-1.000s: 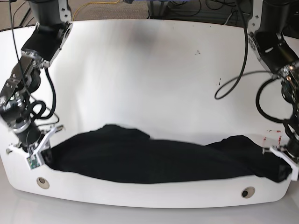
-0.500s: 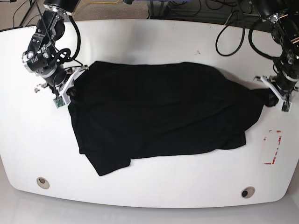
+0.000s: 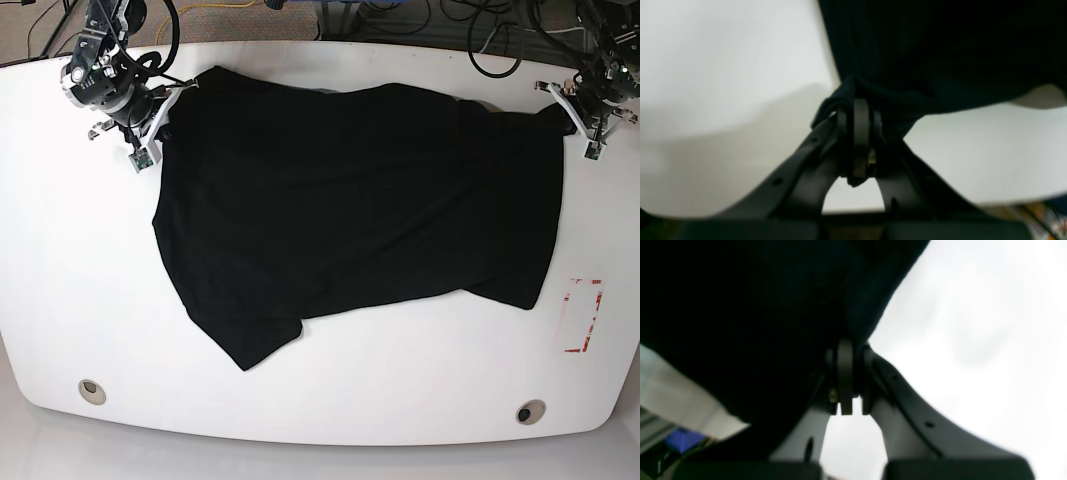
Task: Layout the t-shirt on the table in an organized manner, then fold the t-shirt properly
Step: 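Drag the shirt edge with both grippers away from the hem to spread it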
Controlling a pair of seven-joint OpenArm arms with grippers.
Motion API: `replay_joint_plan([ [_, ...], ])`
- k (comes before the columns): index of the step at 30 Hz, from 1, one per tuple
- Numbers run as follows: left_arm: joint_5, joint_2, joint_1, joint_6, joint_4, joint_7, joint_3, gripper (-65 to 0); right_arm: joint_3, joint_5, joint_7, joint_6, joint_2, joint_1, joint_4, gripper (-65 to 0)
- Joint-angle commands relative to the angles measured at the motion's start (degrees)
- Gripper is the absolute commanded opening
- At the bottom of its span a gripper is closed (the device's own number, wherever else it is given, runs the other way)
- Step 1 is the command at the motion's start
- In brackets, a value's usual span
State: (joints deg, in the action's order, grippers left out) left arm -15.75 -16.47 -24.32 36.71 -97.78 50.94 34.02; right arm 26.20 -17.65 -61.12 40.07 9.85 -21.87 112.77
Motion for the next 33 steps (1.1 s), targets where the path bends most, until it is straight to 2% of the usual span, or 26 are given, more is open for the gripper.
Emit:
replay_joint_plan([
  [1, 2.17, -1.07, 0.01, -0.18, 1.73, -1.22, 0.4, -65.0, 0.31, -0.15, 1.12, -0.07, 0.66, -0.77, 0.94, -65.0],
  [12, 6.74, -1.07, -0.87, -0.09, 5.6, -10.01, 0.4, -65.0, 0.31, -0.06, 1.12, -0.12, 0.75, -3.06, 0.77, -65.0],
  [19, 8.06, -1.16, -0.17, -0.09, 5.43, -10.72, 0.31, -65.0, 0.31, 0.37, 1.04, -0.29, 1.01, -1.38, 0.68, -65.0],
  [27, 8.76, -3.71, 1.33, -0.09, 5.69, -10.72, 0.31, -65.0, 0.31, 8.29, 1.12, -0.07, 1.1, 0.29, 0.06, -65.0],
  [33, 8.76, -3.97, 1.41, -0.09, 5.34, -10.72, 0.31, -65.0, 0.31, 11.28, 1.12, -0.07, 1.1, 1.34, 0.06, -65.0],
])
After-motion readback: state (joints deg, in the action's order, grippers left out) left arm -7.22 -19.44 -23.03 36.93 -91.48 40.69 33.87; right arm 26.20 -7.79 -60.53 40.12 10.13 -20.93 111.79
